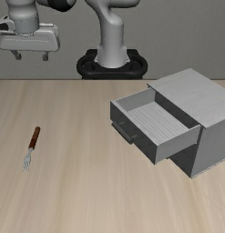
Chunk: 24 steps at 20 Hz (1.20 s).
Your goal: Pick up the fork and place it in the top layer of the cabinet
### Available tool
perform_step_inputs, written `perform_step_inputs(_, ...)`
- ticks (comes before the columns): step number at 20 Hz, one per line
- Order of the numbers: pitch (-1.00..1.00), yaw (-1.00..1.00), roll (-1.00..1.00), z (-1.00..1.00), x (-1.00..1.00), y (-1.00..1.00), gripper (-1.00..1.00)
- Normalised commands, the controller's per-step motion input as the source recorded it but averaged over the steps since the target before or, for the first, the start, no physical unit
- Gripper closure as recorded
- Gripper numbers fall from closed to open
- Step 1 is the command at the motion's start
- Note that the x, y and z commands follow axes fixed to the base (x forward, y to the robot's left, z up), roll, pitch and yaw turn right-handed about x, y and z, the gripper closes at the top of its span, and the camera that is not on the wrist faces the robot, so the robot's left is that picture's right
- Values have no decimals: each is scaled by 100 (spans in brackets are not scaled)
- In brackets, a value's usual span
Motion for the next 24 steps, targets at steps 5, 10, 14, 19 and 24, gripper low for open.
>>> perform_step_inputs(5,0,0,0,0,100,0,-100)
perform_step_inputs(10,0,0,0,0,100,0,-100)
perform_step_inputs(14,0,0,0,-100,0,0,-100)
perform_step_inputs(19,0,0,0,-100,0,0,-100)
perform_step_inputs(24,0,0,0,-100,0,0,-100)
